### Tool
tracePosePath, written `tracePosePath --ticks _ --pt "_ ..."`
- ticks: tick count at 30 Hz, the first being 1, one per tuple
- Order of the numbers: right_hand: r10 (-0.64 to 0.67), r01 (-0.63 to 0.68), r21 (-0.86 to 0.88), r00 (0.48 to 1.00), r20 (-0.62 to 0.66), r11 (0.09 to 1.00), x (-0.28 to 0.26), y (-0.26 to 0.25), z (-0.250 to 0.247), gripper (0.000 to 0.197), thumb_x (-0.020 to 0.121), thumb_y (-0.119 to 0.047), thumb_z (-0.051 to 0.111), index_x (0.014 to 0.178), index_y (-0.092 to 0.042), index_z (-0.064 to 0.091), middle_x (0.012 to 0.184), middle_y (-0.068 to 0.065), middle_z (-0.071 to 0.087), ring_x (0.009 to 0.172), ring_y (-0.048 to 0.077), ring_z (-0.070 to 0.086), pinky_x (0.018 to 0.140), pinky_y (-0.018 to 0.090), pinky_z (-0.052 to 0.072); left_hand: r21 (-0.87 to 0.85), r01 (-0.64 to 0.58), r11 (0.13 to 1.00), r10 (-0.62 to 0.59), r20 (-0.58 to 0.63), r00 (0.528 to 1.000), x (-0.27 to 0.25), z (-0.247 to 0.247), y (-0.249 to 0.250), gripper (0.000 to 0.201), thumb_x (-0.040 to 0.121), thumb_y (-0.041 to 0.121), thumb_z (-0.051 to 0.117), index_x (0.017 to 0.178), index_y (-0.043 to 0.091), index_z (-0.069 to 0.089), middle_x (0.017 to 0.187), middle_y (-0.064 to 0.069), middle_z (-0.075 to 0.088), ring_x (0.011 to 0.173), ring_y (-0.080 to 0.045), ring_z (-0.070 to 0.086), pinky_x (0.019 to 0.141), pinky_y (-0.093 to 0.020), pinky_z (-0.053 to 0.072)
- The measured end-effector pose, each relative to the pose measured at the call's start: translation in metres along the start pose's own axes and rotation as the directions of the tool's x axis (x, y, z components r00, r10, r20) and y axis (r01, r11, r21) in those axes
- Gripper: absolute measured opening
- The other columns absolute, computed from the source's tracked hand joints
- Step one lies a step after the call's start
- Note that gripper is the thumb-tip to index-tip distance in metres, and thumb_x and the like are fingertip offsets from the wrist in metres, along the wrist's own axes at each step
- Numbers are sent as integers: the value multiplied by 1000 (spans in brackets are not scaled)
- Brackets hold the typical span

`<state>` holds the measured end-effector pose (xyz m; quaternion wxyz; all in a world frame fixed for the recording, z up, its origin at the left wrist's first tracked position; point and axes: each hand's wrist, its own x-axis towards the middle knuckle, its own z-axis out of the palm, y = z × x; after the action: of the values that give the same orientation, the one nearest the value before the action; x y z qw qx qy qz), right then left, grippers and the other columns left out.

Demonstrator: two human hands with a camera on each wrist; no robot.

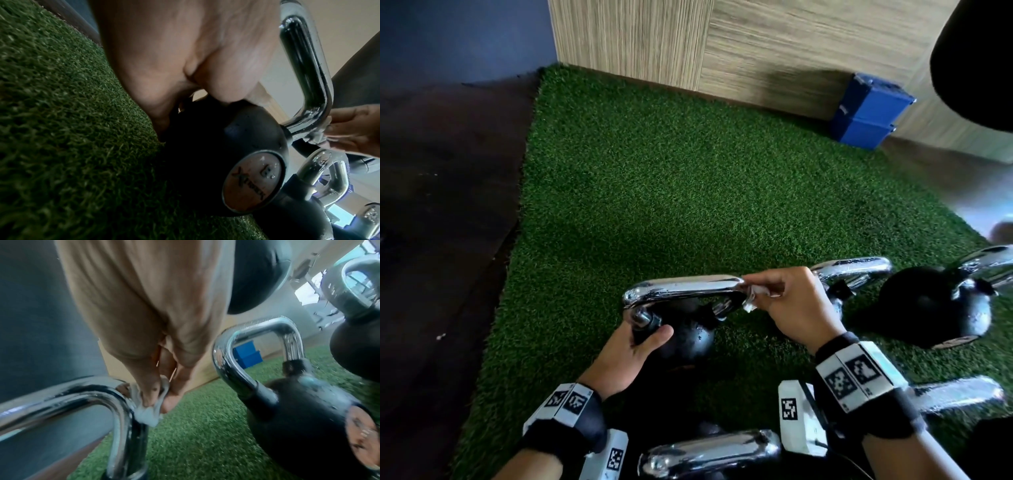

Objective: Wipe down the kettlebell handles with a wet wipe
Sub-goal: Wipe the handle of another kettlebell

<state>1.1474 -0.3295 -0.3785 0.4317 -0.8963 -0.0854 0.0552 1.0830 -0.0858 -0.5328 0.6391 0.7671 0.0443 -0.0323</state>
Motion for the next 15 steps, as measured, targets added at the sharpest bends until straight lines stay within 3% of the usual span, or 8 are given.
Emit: tracePosePath --ticks 3,6,8,10,12,13,15 --pt "68 -69 9 994 84 998 5 9 2 25 79 5 77 99 -11 78 84 -6 75 70 -8 65 66 8 50 22 4 1000 -4 -1 1000 1 0 0 55 84 52 64 134 29 59 124 23 68 118 16 55 103 -18 39" --pt "132 -110 -137 979 157 984 15 19 10 23 75 -6 84 76 -28 79 74 -6 75 69 7 64 72 32 54 63 24 998 -23 -6 1000 1 -1 0 46 81 56 64 124 39 61 114 33 68 111 25 53 95 -7 38" --pt "144 -114 -171 974 177 979 19 22 16 33 72 -8 87 63 -38 75 65 -10 71 67 7 61 73 35 54 101 22 995 -21 -4 1000 1 -2 4 41 80 60 63 117 45 60 110 45 65 109 27 52 89 0 37" --pt "139 -108 -161 971 192 981 22 24 18 36 70 -8 88 62 -40 74 66 -11 72 69 8 64 79 39 58 150 32 988 -32 -2 999 -2 -5 10 48 80 69 63 121 45 60 114 38 67 115 17 56 95 -8 40" --pt "148 -117 -141 961 233 983 19 24 14 28 69 -7 88 71 -32 76 75 -6 76 75 10 70 86 45 60 263 88 961 -85 -22 996 -6 -9 18 69 77 83 59 131 41 57 121 23 67 118 -1 59 103 -27 45" --pt "157 -122 -147 954 257 982 15 23 10 26 68 -6 88 77 -27 76 80 -4 77 79 12 73 86 46 61 348 133 928 -132 -25 991 -10 -12 25 74 74 87 55 131 39 57 119 17 69 114 -9 62 101 -33 47" --pt "177 -130 -180 945 277 975 8 19 0 26 68 -5 88 82 -21 75 85 -2 78 83 16 75 82 44 62 566 196 801 -213 -37 976 -18 -19 44 65 78 88 48 114 35 60 100 8 72 100 -19 68 90 -35 53"
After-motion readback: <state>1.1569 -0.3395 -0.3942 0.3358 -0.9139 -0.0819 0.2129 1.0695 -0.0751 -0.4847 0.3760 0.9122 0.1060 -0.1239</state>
